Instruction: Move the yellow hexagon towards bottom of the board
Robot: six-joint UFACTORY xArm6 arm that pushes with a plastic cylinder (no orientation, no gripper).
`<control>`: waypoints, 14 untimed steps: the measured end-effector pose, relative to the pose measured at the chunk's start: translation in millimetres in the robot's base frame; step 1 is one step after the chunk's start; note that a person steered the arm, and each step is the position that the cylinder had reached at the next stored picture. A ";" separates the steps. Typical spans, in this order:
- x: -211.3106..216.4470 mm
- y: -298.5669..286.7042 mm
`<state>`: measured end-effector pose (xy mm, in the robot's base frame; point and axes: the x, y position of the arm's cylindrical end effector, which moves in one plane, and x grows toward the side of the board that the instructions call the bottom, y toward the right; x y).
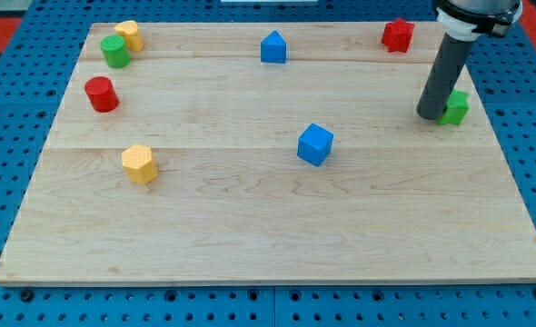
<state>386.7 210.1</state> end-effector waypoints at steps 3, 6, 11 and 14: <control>-2.4 -109.8; 9.9 -309.8; 104.4 -408.0; 117.7 -332.7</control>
<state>504.4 -122.5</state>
